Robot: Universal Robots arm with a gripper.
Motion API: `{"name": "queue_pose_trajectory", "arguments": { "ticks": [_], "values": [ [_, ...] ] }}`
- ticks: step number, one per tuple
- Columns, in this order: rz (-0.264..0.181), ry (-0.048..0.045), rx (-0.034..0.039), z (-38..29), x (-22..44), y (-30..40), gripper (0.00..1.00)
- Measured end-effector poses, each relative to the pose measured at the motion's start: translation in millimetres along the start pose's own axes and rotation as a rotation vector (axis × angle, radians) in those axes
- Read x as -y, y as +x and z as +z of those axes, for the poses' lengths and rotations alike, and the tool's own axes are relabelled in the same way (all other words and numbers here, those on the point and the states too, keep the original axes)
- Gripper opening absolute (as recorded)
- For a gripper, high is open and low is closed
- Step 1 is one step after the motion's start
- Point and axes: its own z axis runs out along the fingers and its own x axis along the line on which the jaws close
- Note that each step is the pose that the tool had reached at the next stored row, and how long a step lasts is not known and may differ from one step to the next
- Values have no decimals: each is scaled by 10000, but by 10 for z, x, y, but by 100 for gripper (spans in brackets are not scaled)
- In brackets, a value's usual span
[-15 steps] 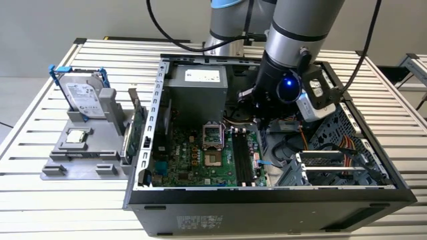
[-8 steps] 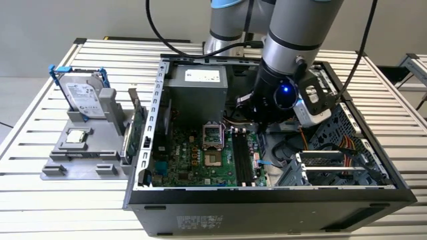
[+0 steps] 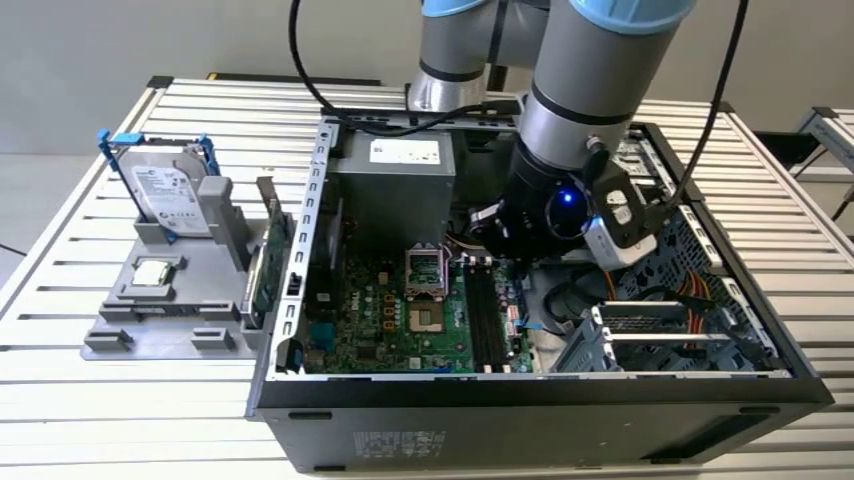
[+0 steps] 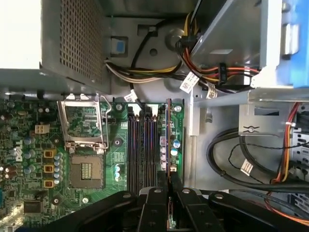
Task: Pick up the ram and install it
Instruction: 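Insert the ram into the slot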
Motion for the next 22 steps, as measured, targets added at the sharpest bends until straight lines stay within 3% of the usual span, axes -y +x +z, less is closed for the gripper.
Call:
{"name": "queue_pose_trajectory", "arguments": {
  "ticks": [6, 11, 15, 17, 20, 22],
  "values": [
    [0, -1, 1, 108, 110, 3, 0],
    [-10, 0, 0, 194, 121, 21, 0],
    [-12, 0, -1, 202, 121, 26, 0],
    [-21, 13, -2, 235, 122, 32, 0],
    [-32, 86, -3, 264, 122, 33, 0],
    [-38, 208, -7, 270, 121, 34, 0]
  ]
}}
